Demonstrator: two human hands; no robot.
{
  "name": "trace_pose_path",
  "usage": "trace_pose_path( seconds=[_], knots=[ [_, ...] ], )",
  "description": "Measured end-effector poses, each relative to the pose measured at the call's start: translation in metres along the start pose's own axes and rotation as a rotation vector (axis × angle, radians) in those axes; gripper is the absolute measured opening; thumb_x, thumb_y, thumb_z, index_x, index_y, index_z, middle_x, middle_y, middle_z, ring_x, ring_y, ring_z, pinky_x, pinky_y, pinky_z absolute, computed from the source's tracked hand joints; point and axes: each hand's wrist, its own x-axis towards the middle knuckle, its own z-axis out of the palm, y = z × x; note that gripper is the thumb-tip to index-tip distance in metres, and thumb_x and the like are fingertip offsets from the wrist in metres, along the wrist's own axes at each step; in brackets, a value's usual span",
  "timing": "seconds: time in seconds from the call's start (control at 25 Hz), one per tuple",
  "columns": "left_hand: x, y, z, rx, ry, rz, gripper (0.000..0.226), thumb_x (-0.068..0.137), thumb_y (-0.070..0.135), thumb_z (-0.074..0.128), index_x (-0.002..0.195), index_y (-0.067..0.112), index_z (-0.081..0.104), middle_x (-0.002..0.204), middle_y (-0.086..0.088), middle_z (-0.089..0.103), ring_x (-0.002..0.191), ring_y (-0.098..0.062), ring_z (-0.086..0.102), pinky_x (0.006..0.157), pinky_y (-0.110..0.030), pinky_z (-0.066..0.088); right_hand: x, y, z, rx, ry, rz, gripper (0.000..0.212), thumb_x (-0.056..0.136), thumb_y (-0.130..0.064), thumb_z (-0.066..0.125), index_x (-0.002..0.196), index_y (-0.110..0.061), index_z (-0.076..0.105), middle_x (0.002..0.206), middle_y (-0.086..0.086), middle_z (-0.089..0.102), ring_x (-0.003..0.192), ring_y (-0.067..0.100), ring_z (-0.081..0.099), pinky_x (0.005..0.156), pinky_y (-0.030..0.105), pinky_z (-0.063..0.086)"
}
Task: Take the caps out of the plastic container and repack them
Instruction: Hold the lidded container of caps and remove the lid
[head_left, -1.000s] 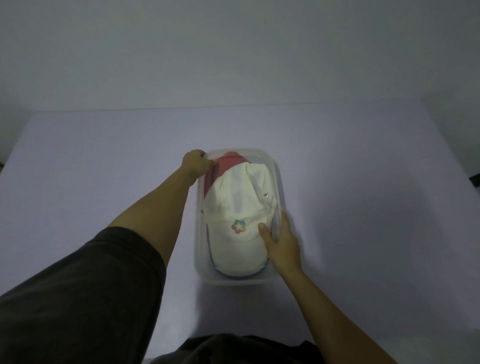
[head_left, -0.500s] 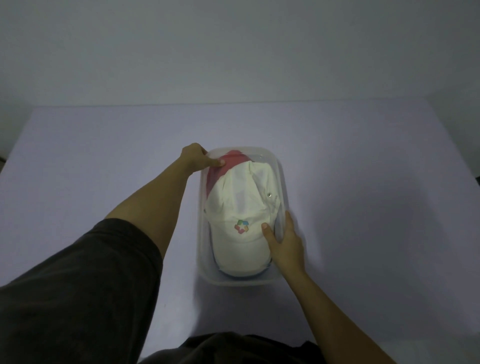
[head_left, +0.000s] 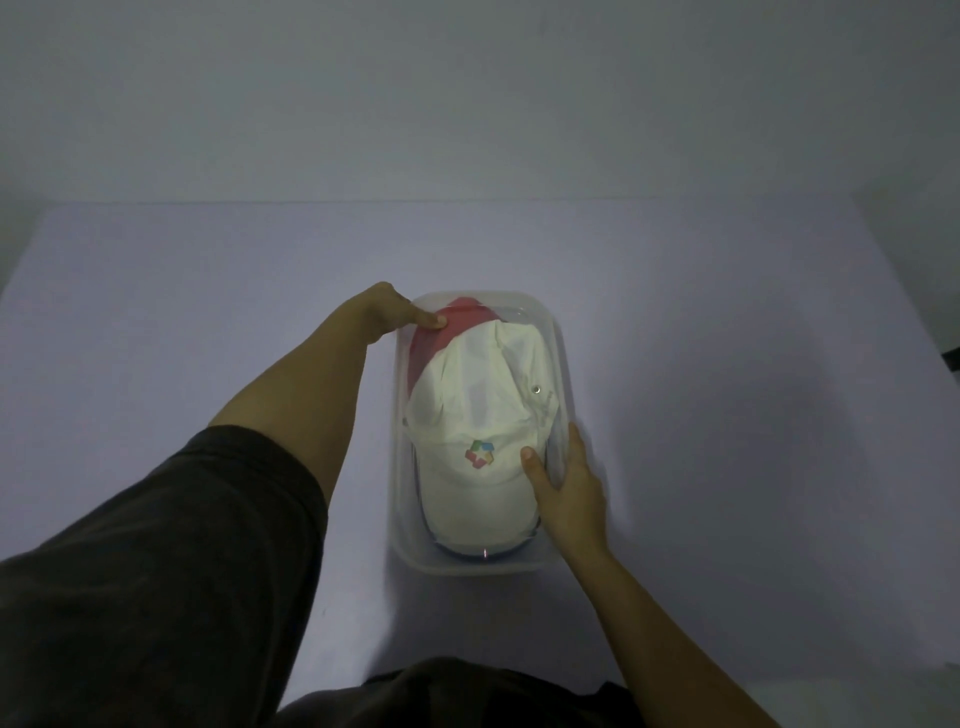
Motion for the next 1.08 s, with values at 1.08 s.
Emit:
trace_pose_path(
  seconds=[1.08],
  knots=[
    [-0.07,-0.041,0.116,0.765,0.517,0.435,0.043,0.096,0.021,0.039,0.138,0.012,0.04,0.147,-0.02,0.033,0.135,-0.041,0.029,0.108,-0.057,0.03,-0.024,0.079,-0.026,0.071,-0.502,-0.203,0.109,0.058,-0.026,0.091,0.146,-0.029,0.026,0.141,-0.016,0.045,0.127,-0.002,0.046,0.099,0.018,0.044]
  ],
)
